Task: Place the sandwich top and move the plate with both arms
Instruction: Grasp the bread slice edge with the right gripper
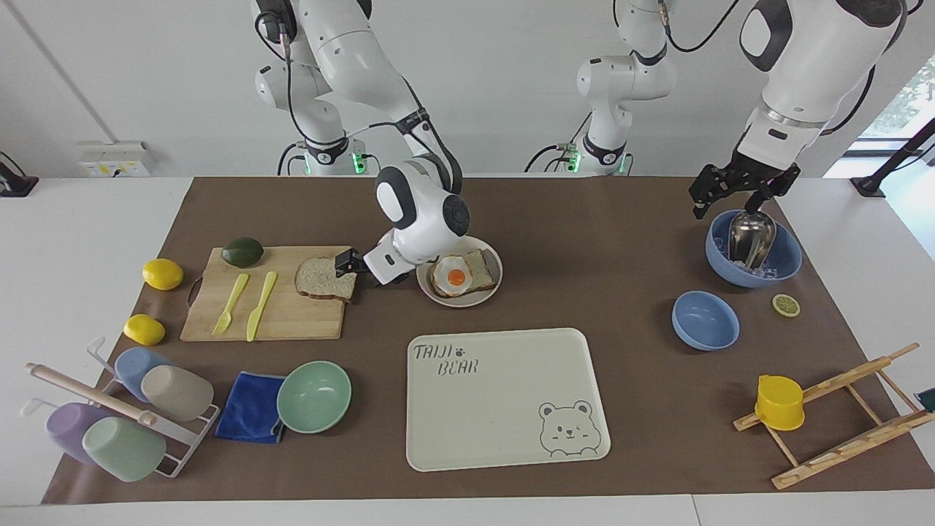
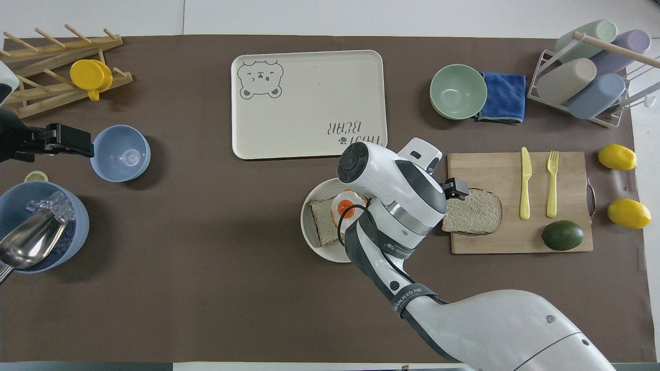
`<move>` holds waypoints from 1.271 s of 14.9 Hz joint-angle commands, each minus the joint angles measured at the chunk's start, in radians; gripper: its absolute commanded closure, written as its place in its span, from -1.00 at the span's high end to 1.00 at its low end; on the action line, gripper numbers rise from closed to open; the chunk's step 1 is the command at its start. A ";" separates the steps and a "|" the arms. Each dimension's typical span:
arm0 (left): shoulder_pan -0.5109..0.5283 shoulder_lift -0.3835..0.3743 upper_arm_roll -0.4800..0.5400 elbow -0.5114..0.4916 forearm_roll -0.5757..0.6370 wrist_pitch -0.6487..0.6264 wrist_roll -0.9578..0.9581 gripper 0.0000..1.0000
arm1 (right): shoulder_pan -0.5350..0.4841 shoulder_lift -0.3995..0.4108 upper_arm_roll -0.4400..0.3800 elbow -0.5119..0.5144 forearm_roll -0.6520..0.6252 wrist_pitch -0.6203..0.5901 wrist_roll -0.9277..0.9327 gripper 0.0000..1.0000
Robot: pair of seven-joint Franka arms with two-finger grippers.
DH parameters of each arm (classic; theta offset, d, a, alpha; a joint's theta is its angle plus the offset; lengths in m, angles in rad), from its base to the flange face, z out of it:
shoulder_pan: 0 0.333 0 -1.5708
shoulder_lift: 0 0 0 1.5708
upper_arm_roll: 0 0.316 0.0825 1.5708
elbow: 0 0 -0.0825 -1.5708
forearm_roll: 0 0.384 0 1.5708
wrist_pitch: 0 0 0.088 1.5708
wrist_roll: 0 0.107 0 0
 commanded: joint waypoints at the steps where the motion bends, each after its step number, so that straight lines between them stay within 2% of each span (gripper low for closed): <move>1: 0.009 -0.021 -0.004 -0.020 0.000 -0.013 -0.009 1.00 | 0.003 -0.013 0.006 -0.024 -0.027 0.020 0.030 1.00; 4: 0.007 -0.023 -0.004 -0.020 0.000 -0.013 -0.008 1.00 | -0.006 -0.034 0.004 -0.115 -0.059 0.083 0.058 1.00; 16: 0.009 -0.023 -0.004 -0.020 0.000 -0.013 -0.008 1.00 | -0.006 -0.051 0.004 -0.155 -0.106 0.079 0.072 1.00; 18: 0.007 -0.023 -0.004 -0.020 0.000 -0.013 -0.008 1.00 | -0.006 -0.053 0.004 -0.161 -0.106 0.076 0.070 0.56; 19: 0.007 -0.023 -0.004 -0.020 0.000 -0.013 -0.008 1.00 | -0.006 -0.053 0.004 -0.161 -0.106 0.074 0.070 0.42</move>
